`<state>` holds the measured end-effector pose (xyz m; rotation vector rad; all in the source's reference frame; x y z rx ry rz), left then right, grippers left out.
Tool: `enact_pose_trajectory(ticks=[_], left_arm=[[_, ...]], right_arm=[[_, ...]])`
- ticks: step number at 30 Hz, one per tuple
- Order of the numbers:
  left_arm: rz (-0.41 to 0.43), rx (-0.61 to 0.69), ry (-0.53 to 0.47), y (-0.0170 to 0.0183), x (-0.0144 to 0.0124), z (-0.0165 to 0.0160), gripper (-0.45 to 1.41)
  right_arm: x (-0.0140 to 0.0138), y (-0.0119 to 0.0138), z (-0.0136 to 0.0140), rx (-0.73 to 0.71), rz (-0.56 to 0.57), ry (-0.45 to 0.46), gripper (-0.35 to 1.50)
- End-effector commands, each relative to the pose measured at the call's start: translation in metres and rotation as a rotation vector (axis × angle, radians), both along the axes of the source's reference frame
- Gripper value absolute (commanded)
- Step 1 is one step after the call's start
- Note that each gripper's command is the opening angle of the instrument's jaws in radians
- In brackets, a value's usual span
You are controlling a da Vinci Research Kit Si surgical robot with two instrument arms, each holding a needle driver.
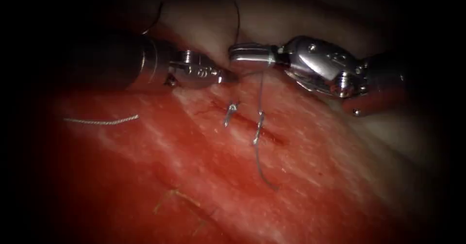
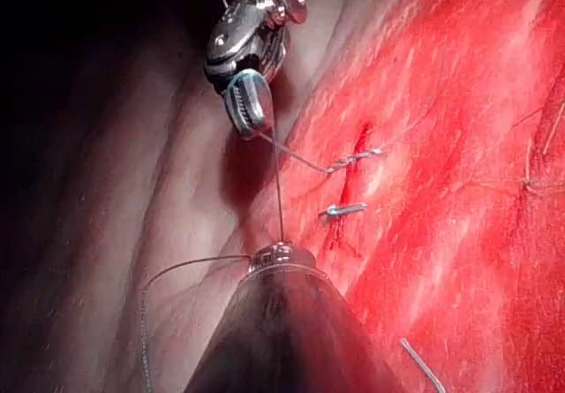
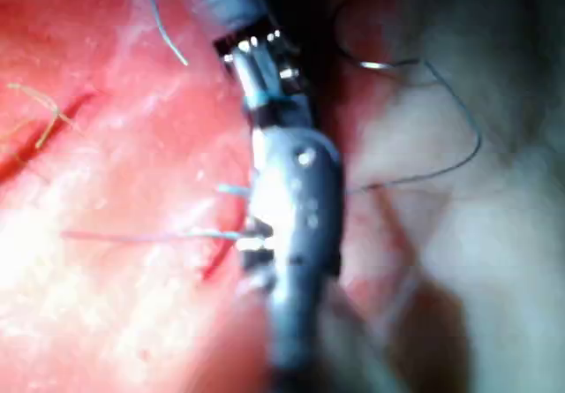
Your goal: Wound Closure
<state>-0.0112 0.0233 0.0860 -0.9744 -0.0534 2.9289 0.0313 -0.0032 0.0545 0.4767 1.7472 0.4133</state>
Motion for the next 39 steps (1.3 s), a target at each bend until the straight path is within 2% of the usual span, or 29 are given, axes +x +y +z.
enact_pose_trajectory(ticks=[1, 3, 7, 13, 19, 32, 39], left_arm=[[0.000, 0.001, -0.001, 0.0000, -0.0005, 0.0006, -0.45], [0.000, 0.004, -0.005, -0.0002, -0.0006, 0.0005, -0.45], [0.001, 0.005, -0.007, -0.0003, -0.0007, 0.0004, -0.45], [0.005, 0.007, -0.013, 0.0003, -0.0005, 0.0008, -0.45], [0.007, 0.007, -0.014, 0.0002, -0.0003, 0.0008, -0.45], [0.017, 0.004, -0.018, -0.0005, 0.0009, 0.0008, -0.45], [0.018, 0.004, -0.019, -0.0006, 0.0010, 0.0007, -0.45]], right_arm=[[0.0006, -0.0014, 0.0006, -0.005, -0.020, 0.004, 0.34], [0.0002, -0.0024, 0.0009, -0.016, -0.057, -0.014, 0.68], [-0.0002, -0.0035, 0.0014, -0.087, -0.124, -0.019, 0.78], [-0.0007, -0.0046, 0.0021, -0.239, -0.288, -0.020, 0.68], [-0.0005, -0.0060, 0.0024, -0.290, -0.384, -0.024, 0.63], [0.0003, -0.0085, 0.0028, -0.335, -0.479, -0.027, 0.61], [-0.0007, -0.0080, 0.0032, -0.335, -0.479, -0.028, 0.59]])
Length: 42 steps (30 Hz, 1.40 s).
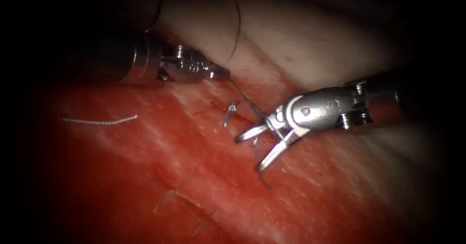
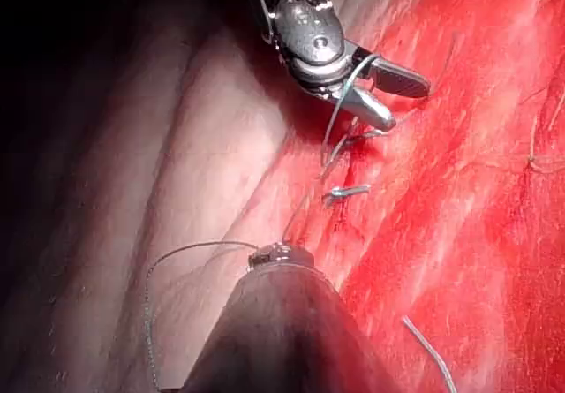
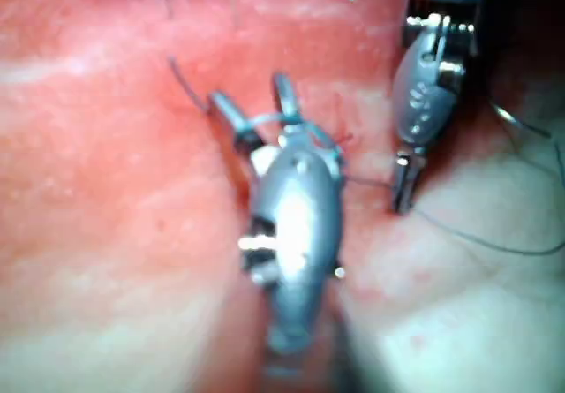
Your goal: Wound Closure
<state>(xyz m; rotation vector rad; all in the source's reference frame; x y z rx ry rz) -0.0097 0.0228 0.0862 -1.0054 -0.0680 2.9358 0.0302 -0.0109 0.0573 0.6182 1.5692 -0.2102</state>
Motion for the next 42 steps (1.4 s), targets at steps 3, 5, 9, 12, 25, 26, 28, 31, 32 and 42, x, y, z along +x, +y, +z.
enact_pose_trajectory(ticks=[3, 5, 9, 12, 25, 26, 28, 31, 32, 42], left_arm=[[-0.001, 0.000, 0.000, -0.0001, -0.0005, 0.0006, -0.45], [0.000, 0.000, 0.000, -0.0001, -0.0005, 0.0006, -0.45], [-0.004, 0.003, -0.001, -0.0005, -0.0004, 0.0004, -0.45], [-0.003, 0.002, 0.000, -0.0010, -0.0003, 0.0003, -0.45], [-0.001, 0.003, -0.002, -0.0009, 0.0000, 0.0001, -0.45], [-0.001, 0.003, -0.002, -0.0009, 0.0000, 0.0001, -0.45], [-0.001, 0.003, -0.002, -0.0009, 0.0000, 0.0001, -0.45], [-0.006, 0.006, -0.001, -0.0009, 0.0000, 0.0002, -0.45], [-0.006, 0.006, -0.001, -0.0010, -0.0001, 0.0002, -0.45], [-0.003, 0.004, -0.002, -0.0011, 0.0002, 0.0003, -0.45]], right_arm=[[-0.0001, -0.0005, 0.0004, 0.000, -0.003, 0.003, 0.59], [-0.0003, -0.0006, 0.0003, 0.000, -0.005, 0.004, 0.59], [-0.0004, -0.0012, -0.0001, -0.001, -0.009, 0.007, 0.59], [-0.0003, -0.0019, -0.0002, -0.006, -0.016, 0.012, 0.59], [0.0004, -0.0031, 0.0002, -0.017, -0.031, 0.020, 0.63], [0.0005, -0.0032, 0.0003, -0.020, -0.033, 0.019, 0.63], [0.0006, -0.0037, 0.0005, -0.027, -0.041, 0.013, 0.63], [0.0009, -0.0044, 0.0009, -0.034, -0.051, 0.016, 0.63], [0.0009, -0.0046, 0.0010, -0.036, -0.052, 0.016, 0.63], [0.0017, -0.0048, 0.0013, -0.053, -0.076, 0.004, 0.19]])
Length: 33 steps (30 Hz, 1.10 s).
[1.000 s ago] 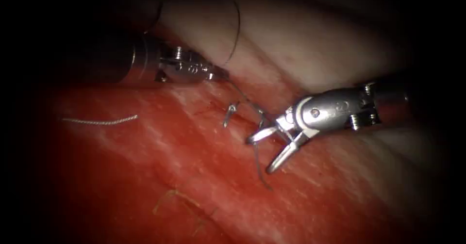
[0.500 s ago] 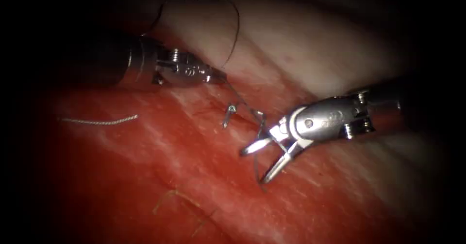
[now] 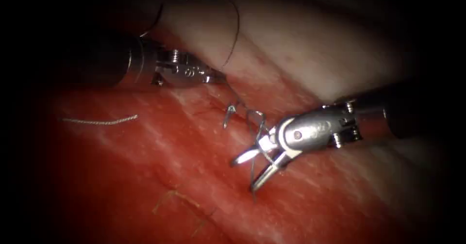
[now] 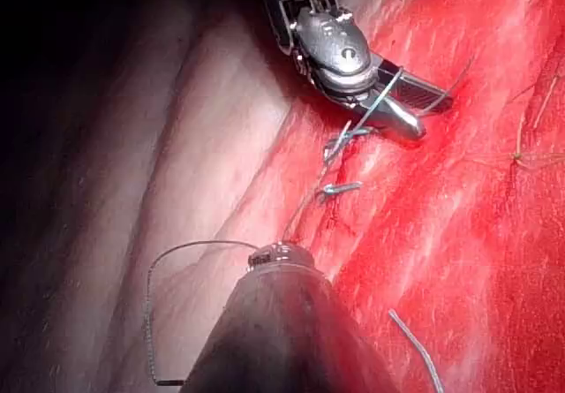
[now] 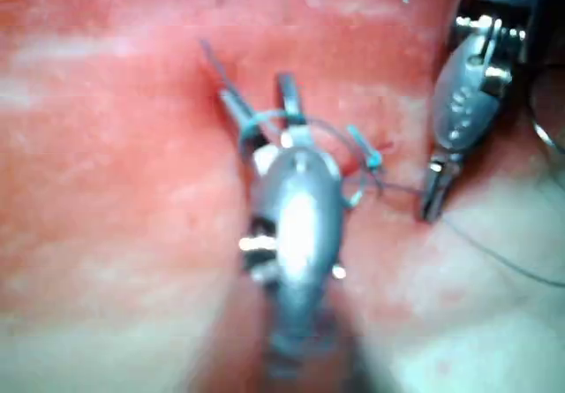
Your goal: Wound Closure
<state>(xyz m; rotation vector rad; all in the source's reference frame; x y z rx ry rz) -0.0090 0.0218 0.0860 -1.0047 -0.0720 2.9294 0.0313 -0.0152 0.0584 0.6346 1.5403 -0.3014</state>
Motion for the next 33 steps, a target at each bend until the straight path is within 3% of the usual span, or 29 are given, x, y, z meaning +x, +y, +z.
enact_pose_trajectory(ticks=[1, 2, 6, 15, 24, 33], left_arm=[[-0.002, 0.003, -0.001, -0.0002, -0.0003, 0.0005, -0.45], [-0.001, 0.003, -0.002, -0.0002, -0.0002, 0.0005, -0.45], [-0.001, 0.006, -0.004, -0.0004, 0.0004, 0.0005, -0.45], [0.004, 0.012, -0.008, -0.0027, 0.0030, -0.0013, -0.45], [0.012, 0.010, 0.006, -0.0083, 0.0068, -0.0056, -0.45], [0.000, 0.000, 0.014, -0.0132, 0.0080, -0.0065, -0.45]], right_arm=[[0.0006, -0.0005, 0.0003, -0.004, -0.025, -0.006, -0.06], [0.0005, -0.0006, 0.0003, 0.000, -0.054, -0.028, -0.35], [0.0003, -0.0003, 0.0004, 0.013, -0.085, -0.059, -0.35], [-0.0003, 0.0005, 0.0009, 0.041, -0.040, -0.100, -0.35], [-0.0019, 0.0030, 0.0013, 0.217, 0.035, -0.202, -0.35], [-0.0034, 0.0032, 0.0009, 0.269, 0.051, -0.193, -0.35]])
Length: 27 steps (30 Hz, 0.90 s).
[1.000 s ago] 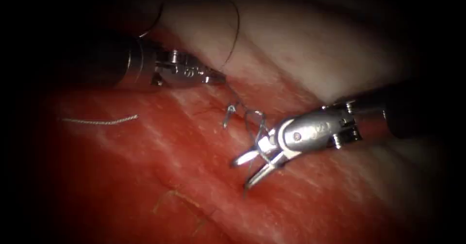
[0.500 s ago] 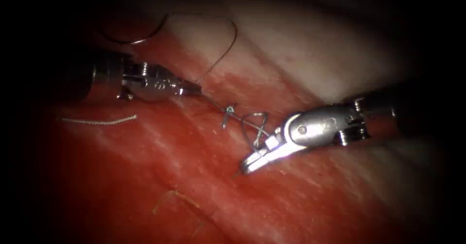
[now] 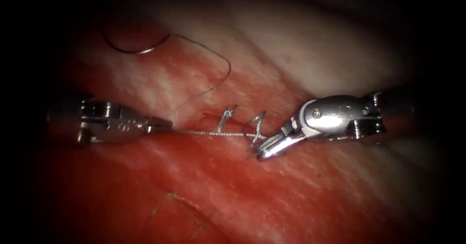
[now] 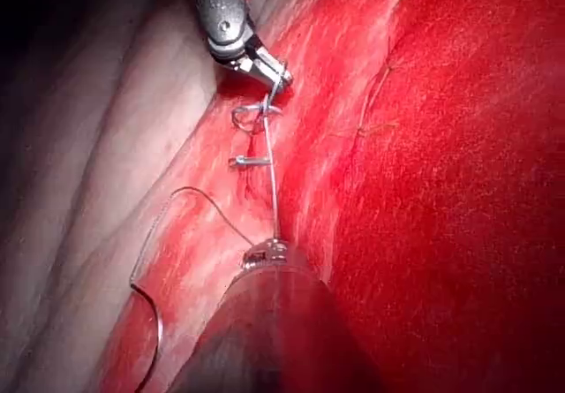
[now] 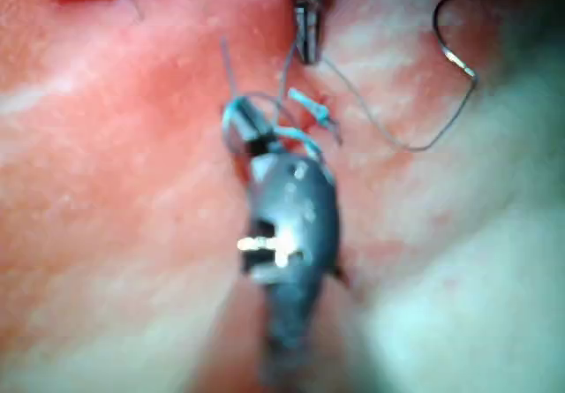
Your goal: Wound Closure
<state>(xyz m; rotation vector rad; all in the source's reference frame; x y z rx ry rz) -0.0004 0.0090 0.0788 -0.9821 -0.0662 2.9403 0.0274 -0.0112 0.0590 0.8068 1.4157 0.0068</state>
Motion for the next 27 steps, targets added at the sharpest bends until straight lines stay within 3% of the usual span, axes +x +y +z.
enact_pose_trajectory(ticks=[1, 8, 17, 27], left_arm=[[0.000, 0.003, -0.004, -0.0007, -0.0004, 0.0008, -0.45], [-0.004, 0.007, -0.010, -0.0018, 0.0011, 0.0007, -0.45], [-0.004, 0.025, 0.007, -0.0001, 0.0040, -0.0043, -0.45], [-0.014, 0.019, 0.007, 0.0003, 0.0041, -0.0098, -0.45]], right_arm=[[0.0004, -0.0009, 0.0001, 0.009, 0.001, 0.003, -0.35], [0.0001, -0.0010, -0.0008, 0.020, 0.007, 0.017, -0.35], [0.0001, -0.0001, -0.0025, 0.043, 0.027, 0.033, -0.35], [0.0000, 0.0003, -0.0018, 0.041, 0.040, 0.026, -0.35]])
